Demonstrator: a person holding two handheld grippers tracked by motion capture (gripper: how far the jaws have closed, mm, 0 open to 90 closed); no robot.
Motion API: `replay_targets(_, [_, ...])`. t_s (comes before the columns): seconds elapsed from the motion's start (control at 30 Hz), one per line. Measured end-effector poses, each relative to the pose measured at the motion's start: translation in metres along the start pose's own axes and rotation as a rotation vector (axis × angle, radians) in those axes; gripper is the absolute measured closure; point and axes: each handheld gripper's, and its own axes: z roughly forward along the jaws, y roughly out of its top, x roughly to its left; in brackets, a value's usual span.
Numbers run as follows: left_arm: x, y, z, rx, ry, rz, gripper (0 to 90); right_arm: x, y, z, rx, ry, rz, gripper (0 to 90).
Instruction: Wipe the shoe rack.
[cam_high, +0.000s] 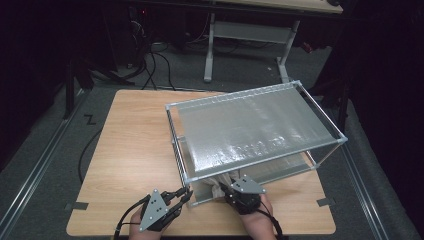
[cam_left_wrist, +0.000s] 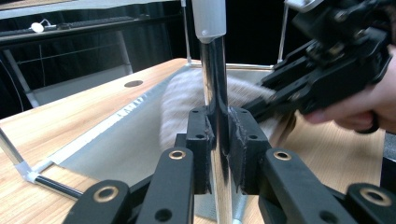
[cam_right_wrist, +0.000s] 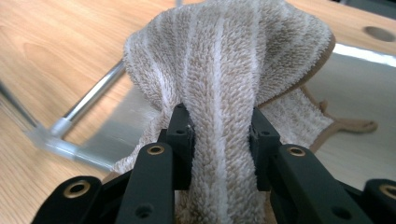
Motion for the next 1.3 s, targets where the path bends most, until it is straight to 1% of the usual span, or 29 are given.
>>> replay_targets(0.07, [0.000, 0.000, 0.000, -0.002, 0.001, -0.003, 79.0, 0.005, 0.002, 0.009, 0.008, 0.017, 0.008, 68.2])
replay_targets(0.17, [0.000, -0.001, 0.000, -0.004, 0.001, -0.001, 79.0, 0.013, 0.003, 0.023, 0.039, 0.039, 0.017, 67.3])
replay_targets(0.23, [0.000, -0.001, 0.000, -0.006, 0.001, 0.001, 78.9, 0.018, 0.002, 0.031, 0.051, 0.067, 0.024, 65.2])
replay_targets(0.27, [0.000, -0.001, 0.000, -0.006, 0.001, 0.003, 78.9, 0.021, 0.001, 0.033, 0.059, 0.073, 0.019, 62.9])
replay_targets(0.3, [0.000, -0.001, 0.000, -0.007, 0.001, 0.004, 78.9, 0.024, 0.000, 0.038, 0.065, 0.078, -0.006, 59.0])
replay_targets(0.33, [0.000, -0.001, 0.000, -0.007, 0.001, 0.005, 78.9, 0.027, -0.001, 0.040, 0.074, 0.090, 0.001, 54.9])
replay_targets(0.37, [0.000, -0.001, 0.000, -0.007, 0.001, 0.007, 78.8, 0.028, -0.001, 0.041, 0.081, 0.101, 0.021, 51.7])
replay_targets(0.4, [0.000, -0.001, 0.000, -0.006, 0.001, 0.008, 78.8, 0.029, -0.001, 0.040, 0.068, 0.108, 0.024, 48.8])
replay_targets(0.43, [0.000, -0.001, 0.000, -0.006, 0.002, 0.008, 78.8, 0.029, 0.000, 0.039, 0.044, 0.108, 0.008, 46.5])
replay_targets(0.5, [0.000, -0.001, 0.000, -0.006, 0.001, 0.009, 78.7, 0.031, 0.002, 0.032, 0.022, 0.099, 0.022, 43.6])
replay_targets(0.53, [0.000, -0.001, 0.000, -0.006, 0.001, 0.009, 78.7, 0.031, 0.003, 0.028, 0.001, 0.107, 0.020, 43.1])
replay_targets(0.6, [0.000, -0.001, 0.000, -0.006, 0.000, 0.011, 78.6, 0.031, 0.004, 0.019, -0.046, 0.094, 0.004, 44.4])
replay_targets(0.63, [0.000, -0.001, 0.000, -0.006, 0.001, 0.013, 78.6, 0.032, 0.004, 0.015, -0.073, 0.085, -0.002, 49.0])
replay_targets(0.67, [0.000, -0.001, 0.000, -0.005, 0.001, 0.014, 78.6, 0.032, 0.003, 0.012, -0.088, 0.074, -0.013, 54.6])
replay_targets(0.7, [0.000, -0.001, 0.000, -0.005, 0.000, 0.015, 78.5, 0.032, 0.003, 0.011, -0.085, 0.053, -0.019, 59.0])
replay_targets(0.73, [0.000, -0.001, 0.000, -0.005, 0.000, 0.015, 78.6, 0.031, 0.002, 0.012, -0.078, 0.032, -0.014, 63.5])
replay_targets(0.77, [0.000, -0.001, 0.000, -0.005, 0.001, 0.016, 78.5, 0.029, 0.001, 0.014, -0.052, 0.029, -0.007, 66.3])
replay_targets(0.8, [0.000, -0.001, 0.000, -0.004, 0.001, 0.016, 78.5, 0.028, -0.001, 0.018, -0.028, 0.040, 0.001, 68.1])
replay_targets(0.83, [0.000, -0.001, 0.000, -0.004, 0.001, 0.016, 78.5, 0.027, -0.003, 0.021, -0.015, 0.056, 0.013, 69.0])
replay_targets(0.9, [0.000, -0.001, 0.000, -0.003, 0.005, 0.015, 78.5, 0.031, -0.004, 0.025, 0.008, 0.093, 0.015, 69.8])
replay_targets(1.0, [0.001, -0.001, -0.002, -0.001, 0.011, 0.013, 78.5, 0.042, -0.004, 0.027, 0.008, 0.141, -0.018, 69.5])
replay_targets(1.07, [0.002, -0.001, -0.003, 0.000, 0.015, 0.012, 78.5, 0.045, -0.003, 0.026, -0.009, 0.154, -0.026, 66.7])
replay_targets(1.13, [0.002, -0.001, -0.003, -0.001, 0.017, 0.008, 78.6, 0.045, -0.001, 0.025, -0.038, 0.138, -0.020, 59.7])
replay_targets(1.17, [0.002, -0.001, -0.003, -0.001, 0.018, 0.009, 78.5, 0.045, 0.000, 0.026, -0.047, 0.129, -0.009, 57.3])
replay_targets(1.2, [0.002, -0.001, -0.003, -0.001, 0.019, 0.009, 78.5, 0.045, 0.001, 0.029, -0.044, 0.126, 0.000, 57.4])
replay_targets(1.23, [0.001, -0.001, -0.003, -0.001, 0.020, 0.008, 78.5, 0.045, 0.001, 0.032, -0.030, 0.123, -0.003, 58.6])
replay_targets(1.3, [0.002, -0.002, -0.004, 0.000, 0.021, 0.011, 78.5, 0.047, -0.001, 0.039, 0.007, 0.101, -0.026, 61.5])
